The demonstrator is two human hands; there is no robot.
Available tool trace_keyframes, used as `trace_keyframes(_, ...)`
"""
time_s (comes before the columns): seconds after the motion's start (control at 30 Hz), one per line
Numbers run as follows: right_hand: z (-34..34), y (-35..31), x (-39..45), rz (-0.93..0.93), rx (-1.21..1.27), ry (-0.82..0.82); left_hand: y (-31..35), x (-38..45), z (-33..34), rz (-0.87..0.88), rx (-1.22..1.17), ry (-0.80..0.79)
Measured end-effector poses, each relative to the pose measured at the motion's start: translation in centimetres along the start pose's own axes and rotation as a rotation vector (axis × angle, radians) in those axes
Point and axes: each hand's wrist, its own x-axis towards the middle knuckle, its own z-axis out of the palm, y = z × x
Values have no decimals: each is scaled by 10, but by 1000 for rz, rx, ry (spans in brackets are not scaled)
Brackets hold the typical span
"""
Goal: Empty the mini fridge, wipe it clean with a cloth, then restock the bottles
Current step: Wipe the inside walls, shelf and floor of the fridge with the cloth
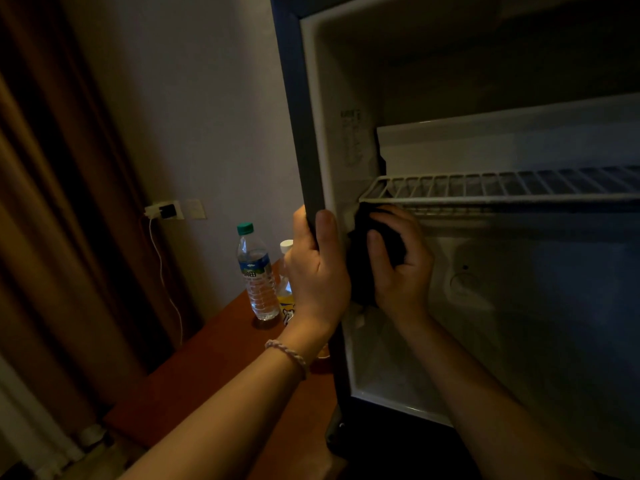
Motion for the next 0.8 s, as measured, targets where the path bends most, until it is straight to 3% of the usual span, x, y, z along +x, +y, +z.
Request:
trace_keyframes(0.27, 2, 25, 18, 341, 95, 56, -1, 1, 0, 11, -23, 0)
trace_keyframes(0.53, 1, 37, 17, 464, 57, 86, 3, 0, -1, 2, -18, -9)
trace_keyframes(0.8, -10, 27, -51, 727, -70, 131, 6, 6, -8, -110, -130, -120)
